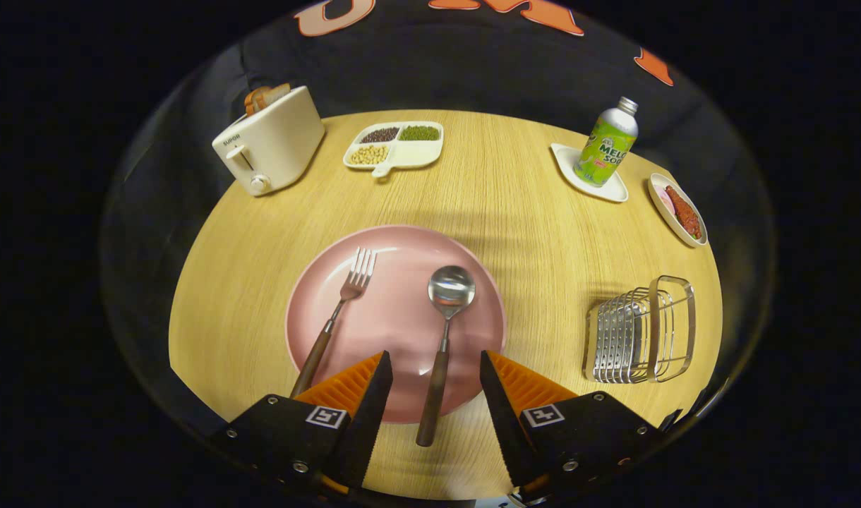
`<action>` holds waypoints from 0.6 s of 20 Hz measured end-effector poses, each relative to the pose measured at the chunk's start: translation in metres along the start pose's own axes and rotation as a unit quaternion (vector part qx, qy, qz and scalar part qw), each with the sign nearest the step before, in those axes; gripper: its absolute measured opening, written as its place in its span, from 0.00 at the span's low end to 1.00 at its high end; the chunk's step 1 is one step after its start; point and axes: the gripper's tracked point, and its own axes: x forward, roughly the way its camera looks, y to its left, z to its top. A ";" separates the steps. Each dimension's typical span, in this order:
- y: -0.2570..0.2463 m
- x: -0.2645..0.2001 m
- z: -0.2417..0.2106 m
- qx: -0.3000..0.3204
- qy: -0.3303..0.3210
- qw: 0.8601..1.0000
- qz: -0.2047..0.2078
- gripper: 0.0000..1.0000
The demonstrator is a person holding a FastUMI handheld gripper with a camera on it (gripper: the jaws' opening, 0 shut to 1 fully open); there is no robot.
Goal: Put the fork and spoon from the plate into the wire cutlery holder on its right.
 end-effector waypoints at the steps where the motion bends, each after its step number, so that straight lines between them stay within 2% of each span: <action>1: 0.001 0.004 -0.002 -0.002 0.006 1.000 -0.004 0.71; 4: -0.001 0.017 -0.001 -0.001 0.017 1.000 -0.013 0.61; 9: -0.002 0.028 -0.014 0.013 0.057 0.998 -0.029 0.27; 10: 0.001 0.029 -0.017 0.016 0.065 0.997 -0.028 0.26; 12: 0.001 0.030 -0.018 0.016 0.063 0.997 -0.029 0.16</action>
